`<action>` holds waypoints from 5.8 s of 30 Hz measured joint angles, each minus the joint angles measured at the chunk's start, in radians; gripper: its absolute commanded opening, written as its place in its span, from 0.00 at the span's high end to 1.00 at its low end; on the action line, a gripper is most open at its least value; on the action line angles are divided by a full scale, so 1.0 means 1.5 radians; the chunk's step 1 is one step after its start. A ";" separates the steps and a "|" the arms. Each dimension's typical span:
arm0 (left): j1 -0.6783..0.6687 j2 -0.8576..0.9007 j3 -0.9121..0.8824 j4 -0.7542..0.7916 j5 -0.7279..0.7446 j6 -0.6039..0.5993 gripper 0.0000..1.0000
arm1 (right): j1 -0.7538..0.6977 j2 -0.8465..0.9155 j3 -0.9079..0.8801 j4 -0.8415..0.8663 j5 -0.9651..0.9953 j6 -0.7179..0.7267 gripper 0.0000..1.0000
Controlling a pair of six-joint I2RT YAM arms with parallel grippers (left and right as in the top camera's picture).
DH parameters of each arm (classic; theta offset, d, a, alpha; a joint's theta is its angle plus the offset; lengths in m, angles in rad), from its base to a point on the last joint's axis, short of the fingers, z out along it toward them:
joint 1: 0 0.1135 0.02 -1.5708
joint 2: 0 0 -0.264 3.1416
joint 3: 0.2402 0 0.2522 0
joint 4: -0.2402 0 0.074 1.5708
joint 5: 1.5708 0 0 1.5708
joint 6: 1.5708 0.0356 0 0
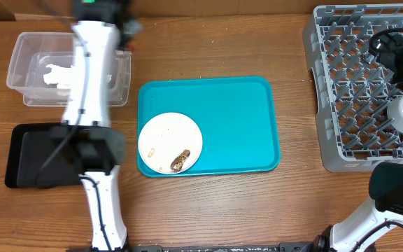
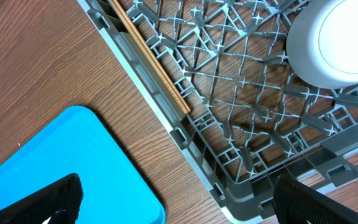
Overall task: Sort waste into correct bins and load items into the dishwasher
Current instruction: 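Carry the red wrapper left and drop it into the clear bin, then move the left gripper to the white plate rim and grasp it, then lift the plate and carry it left over the black tray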
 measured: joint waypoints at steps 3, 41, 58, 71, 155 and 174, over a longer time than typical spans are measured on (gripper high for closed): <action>0.064 0.000 0.000 0.000 0.005 -0.029 0.66 | 0.000 0.000 0.000 0.000 0.000 0.000 0.00; -0.150 -0.003 -0.009 -0.203 0.352 0.441 0.21 | 0.000 0.000 0.000 0.000 0.000 0.000 0.00; -0.326 -0.277 -0.507 -0.086 0.193 0.252 0.14 | 0.000 0.000 0.000 0.000 0.000 0.000 0.00; -0.356 -0.276 -0.733 0.223 0.078 -0.014 0.38 | 0.000 0.000 0.000 0.000 0.000 0.000 0.00; -0.172 -0.169 -0.433 -0.098 -0.028 -0.001 0.96 | 0.000 0.000 0.000 0.000 0.000 0.000 0.00; 0.137 -0.179 -0.426 -0.053 0.169 0.167 0.96 | 0.000 0.000 0.000 0.000 0.000 0.000 0.00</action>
